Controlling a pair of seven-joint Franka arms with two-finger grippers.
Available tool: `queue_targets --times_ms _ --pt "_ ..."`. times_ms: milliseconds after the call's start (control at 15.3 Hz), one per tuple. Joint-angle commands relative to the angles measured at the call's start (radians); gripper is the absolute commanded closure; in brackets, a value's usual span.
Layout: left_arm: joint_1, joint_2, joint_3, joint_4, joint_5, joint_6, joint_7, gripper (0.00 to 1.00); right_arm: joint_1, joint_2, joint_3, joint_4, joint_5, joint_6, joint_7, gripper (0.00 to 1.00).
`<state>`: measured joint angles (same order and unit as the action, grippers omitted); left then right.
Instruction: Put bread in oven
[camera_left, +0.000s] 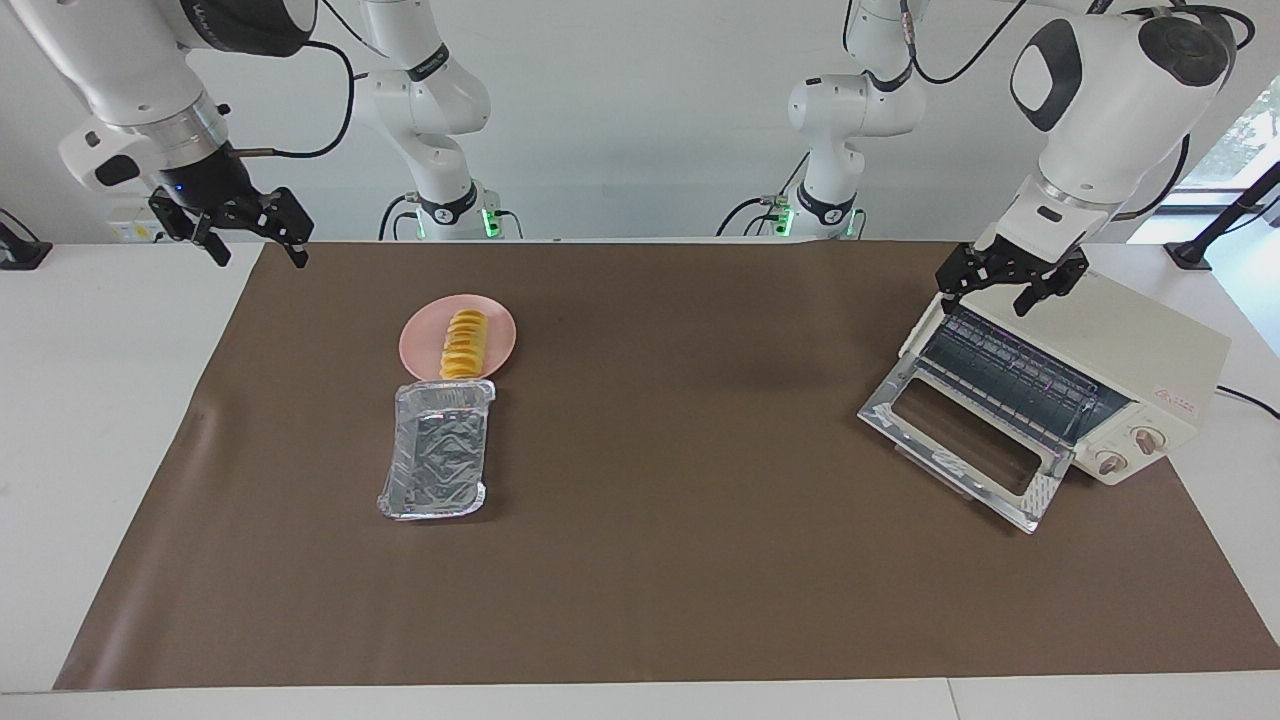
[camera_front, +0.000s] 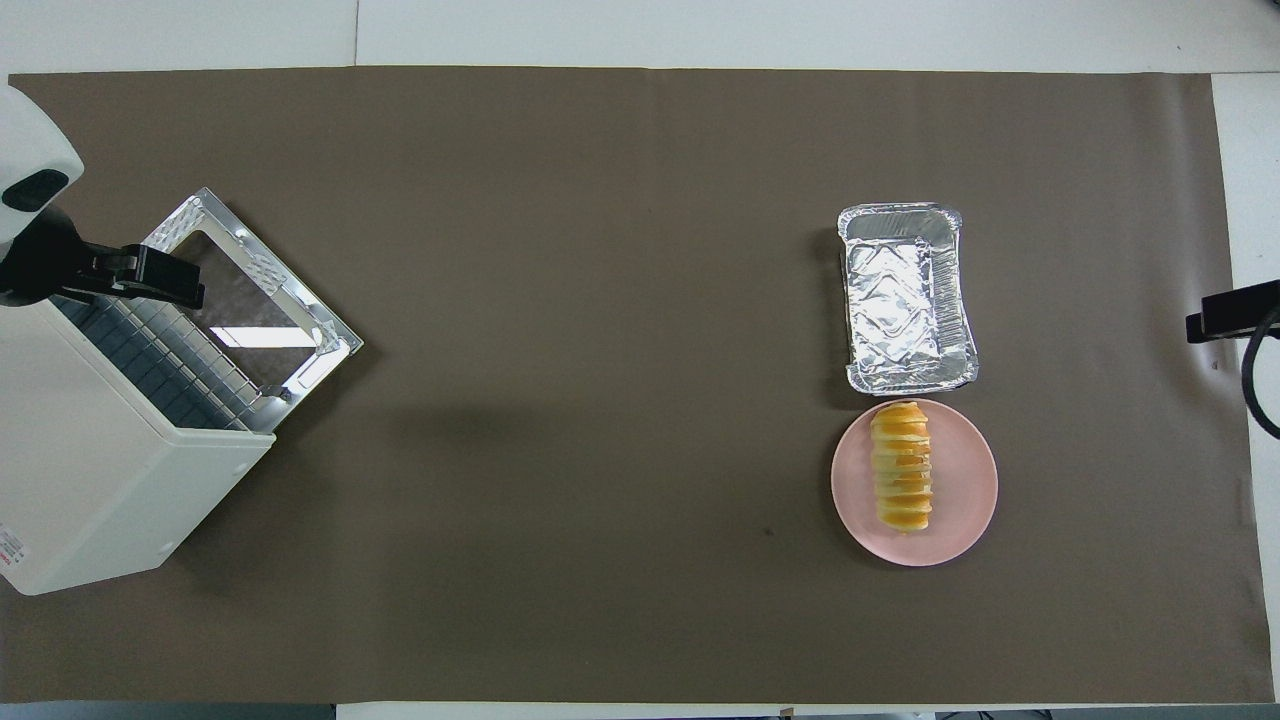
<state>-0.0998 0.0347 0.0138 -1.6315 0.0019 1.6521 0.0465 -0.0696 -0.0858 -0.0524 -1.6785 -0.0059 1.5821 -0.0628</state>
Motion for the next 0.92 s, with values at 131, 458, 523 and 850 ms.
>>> queue_targets --times_ms 131,458,523,850 --pt "0.006 -0.022 -0.005 -0.027 0.012 0.006 0.006 0.0 -0.001 -0.028 0.002 -0.032 -0.013 -0.011 -0.028 0.0" --pt "0.006 -0.022 -0.005 -0.027 0.012 0.006 0.006 0.0 0.033 -0.115 0.012 -0.238 0.0 0.08 0.026 0.0" --pt "0.006 -0.022 -0.005 -0.027 0.012 0.006 0.006 0.0 0.069 -0.121 0.026 -0.275 0.0 0.09 0.076 0.0" --pt "0.006 -0.022 -0.005 -0.027 0.012 0.006 0.006 0.0 0.212 -0.129 0.029 -0.479 0.0 0.272 0.302 0.0"
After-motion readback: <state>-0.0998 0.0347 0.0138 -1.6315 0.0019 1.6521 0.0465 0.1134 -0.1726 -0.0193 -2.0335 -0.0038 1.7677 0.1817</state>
